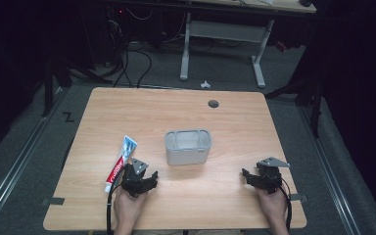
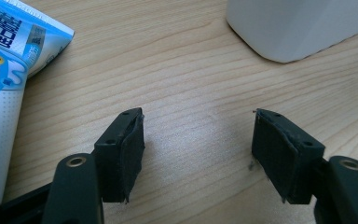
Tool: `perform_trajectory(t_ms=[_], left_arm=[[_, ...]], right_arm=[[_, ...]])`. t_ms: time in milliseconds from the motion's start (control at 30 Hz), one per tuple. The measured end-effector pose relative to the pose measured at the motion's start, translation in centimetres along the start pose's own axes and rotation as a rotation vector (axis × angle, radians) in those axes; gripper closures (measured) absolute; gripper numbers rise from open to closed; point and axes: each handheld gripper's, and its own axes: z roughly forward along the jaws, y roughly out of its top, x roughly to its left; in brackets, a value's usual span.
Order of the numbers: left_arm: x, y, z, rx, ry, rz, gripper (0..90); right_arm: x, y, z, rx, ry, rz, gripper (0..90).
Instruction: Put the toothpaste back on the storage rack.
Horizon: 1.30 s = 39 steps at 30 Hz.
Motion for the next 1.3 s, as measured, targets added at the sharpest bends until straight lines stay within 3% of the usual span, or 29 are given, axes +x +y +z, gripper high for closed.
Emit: perform_trajectory(t_ms=[767, 1300], left_arm=[[-0.02, -0.03, -0.02, 0.0, -0.007, 0.001, 33.6], [-0.35, -0.02, -0.06, -0.001, -0.038, 0.031, 34.9]], right_arm=[[0.0, 0.01, 0.0, 0.0, 0.0, 0.0, 32.8], [-0.02, 0.01, 0.01, 0.0, 0.0, 0.002, 32.8]])
